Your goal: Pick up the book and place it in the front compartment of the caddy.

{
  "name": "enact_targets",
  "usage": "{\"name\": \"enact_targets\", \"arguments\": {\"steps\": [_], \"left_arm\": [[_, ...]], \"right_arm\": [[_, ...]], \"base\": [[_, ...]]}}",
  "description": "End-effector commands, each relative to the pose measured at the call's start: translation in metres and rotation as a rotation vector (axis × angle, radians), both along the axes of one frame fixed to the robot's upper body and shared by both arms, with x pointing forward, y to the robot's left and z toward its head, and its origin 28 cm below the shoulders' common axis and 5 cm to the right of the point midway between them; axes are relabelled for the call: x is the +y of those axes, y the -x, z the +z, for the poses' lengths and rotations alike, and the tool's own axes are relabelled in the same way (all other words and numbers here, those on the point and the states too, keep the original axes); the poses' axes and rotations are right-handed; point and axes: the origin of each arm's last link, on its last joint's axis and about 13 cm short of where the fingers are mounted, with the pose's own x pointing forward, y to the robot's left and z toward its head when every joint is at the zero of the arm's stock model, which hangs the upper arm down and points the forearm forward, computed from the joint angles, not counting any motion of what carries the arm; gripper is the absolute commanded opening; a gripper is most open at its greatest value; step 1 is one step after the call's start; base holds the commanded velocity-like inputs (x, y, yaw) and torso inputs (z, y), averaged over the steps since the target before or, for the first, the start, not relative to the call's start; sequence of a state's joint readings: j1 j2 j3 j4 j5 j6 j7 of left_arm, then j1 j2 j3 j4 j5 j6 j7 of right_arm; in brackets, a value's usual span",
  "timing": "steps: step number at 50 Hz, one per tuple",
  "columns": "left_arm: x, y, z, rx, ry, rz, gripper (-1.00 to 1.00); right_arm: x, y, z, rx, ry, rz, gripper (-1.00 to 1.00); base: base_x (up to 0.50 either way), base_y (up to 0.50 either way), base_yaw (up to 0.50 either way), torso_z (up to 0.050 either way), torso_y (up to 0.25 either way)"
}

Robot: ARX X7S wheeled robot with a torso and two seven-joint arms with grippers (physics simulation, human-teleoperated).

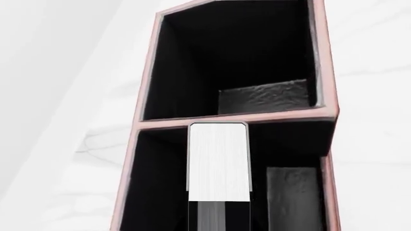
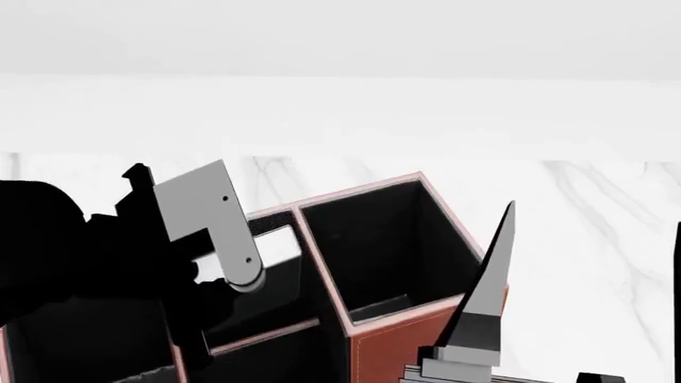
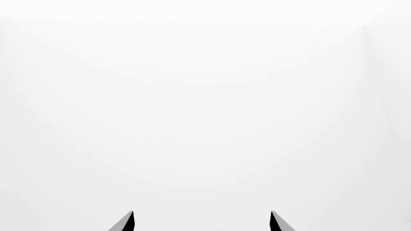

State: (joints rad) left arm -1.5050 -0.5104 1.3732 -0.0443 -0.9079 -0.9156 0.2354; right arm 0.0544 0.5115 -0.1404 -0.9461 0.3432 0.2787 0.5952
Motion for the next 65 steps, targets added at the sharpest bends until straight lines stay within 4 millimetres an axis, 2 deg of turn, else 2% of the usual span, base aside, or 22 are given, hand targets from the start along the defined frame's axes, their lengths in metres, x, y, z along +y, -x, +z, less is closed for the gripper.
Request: {"name": "enact_targets", "arguments": {"steps": [1, 30, 47, 63, 64, 65], "left_arm": [[-0.002, -0.012, 0.002, -0.067, 0.026, 0.027, -1.00], [0.006, -0.028, -0.037, -0.047, 0.039, 0.035, -1.00], [0.001, -0.037, -0.061, -0.019, 0.046, 0.021, -1.00], [0.003, -0.042, -0.070, 0.006, 0.028, 0.049, -1.00], [0.003, -0.042, -0.070, 0.012, 0.026, 0.053, 1.00], [0.003, -0.042, -0.070, 0.015, 0.026, 0.054, 1.00]], "right_arm": [[-0.002, 0.000, 0.001, -0.008, 0.001, 0.002, 1.00], [-0.003, -0.004, -0.004, 0.009, 0.004, -0.005, 1.00], [-0.002, -0.007, -0.009, 0.024, 0.007, -0.003, 1.00], [0.000, -0.010, -0.013, 0.040, 0.009, 0.003, 1.00], [-0.001, -0.010, -0.013, 0.041, 0.009, 0.003, 1.00], [-0.001, -0.010, -0.014, 0.042, 0.008, 0.003, 1.00]], "base": [[0.00, 0.00, 0.00, 0.000, 0.000], [0.00, 0.00, 0.00, 0.000, 0.001], [0.00, 0.00, 0.00, 0.001, 0.001], [0.00, 0.00, 0.00, 0.000, 0.001], [0.00, 0.00, 0.00, 0.000, 0.000], [0.00, 0.00, 0.00, 0.000, 0.000]]}}
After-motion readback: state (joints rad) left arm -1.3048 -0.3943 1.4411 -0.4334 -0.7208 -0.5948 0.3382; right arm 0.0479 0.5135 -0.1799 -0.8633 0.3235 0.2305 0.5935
